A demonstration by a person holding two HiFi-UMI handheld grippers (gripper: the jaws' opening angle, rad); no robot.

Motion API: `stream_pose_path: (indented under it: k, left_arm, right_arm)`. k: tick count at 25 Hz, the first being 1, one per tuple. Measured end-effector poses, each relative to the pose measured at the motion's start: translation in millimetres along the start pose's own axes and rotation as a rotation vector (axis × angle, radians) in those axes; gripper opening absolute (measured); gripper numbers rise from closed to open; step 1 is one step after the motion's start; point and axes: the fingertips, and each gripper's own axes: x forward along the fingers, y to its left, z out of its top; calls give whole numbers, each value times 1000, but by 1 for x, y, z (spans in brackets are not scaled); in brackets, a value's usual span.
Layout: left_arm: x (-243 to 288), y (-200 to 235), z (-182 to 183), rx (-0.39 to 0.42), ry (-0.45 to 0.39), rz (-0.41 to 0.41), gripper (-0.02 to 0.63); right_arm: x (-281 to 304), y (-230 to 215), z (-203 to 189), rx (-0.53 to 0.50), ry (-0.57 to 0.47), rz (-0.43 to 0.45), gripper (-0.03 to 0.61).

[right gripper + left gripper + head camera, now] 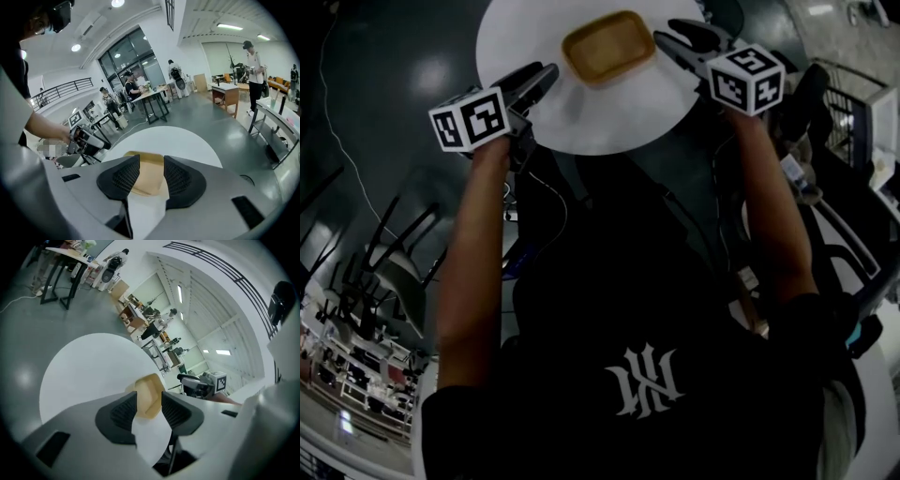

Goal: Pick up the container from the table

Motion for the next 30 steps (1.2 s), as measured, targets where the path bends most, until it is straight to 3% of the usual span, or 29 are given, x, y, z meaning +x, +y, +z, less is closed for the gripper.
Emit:
stream_pose_path:
  k: [14,30]
  left_arm:
    - [58,27,-33,-161,16,37,155]
    - [69,35,-35,-200,26,84,153]
  right_arm:
    - [40,-40,-49,153,85,-38,163]
    - [58,-36,-56,177,78,-52,88]
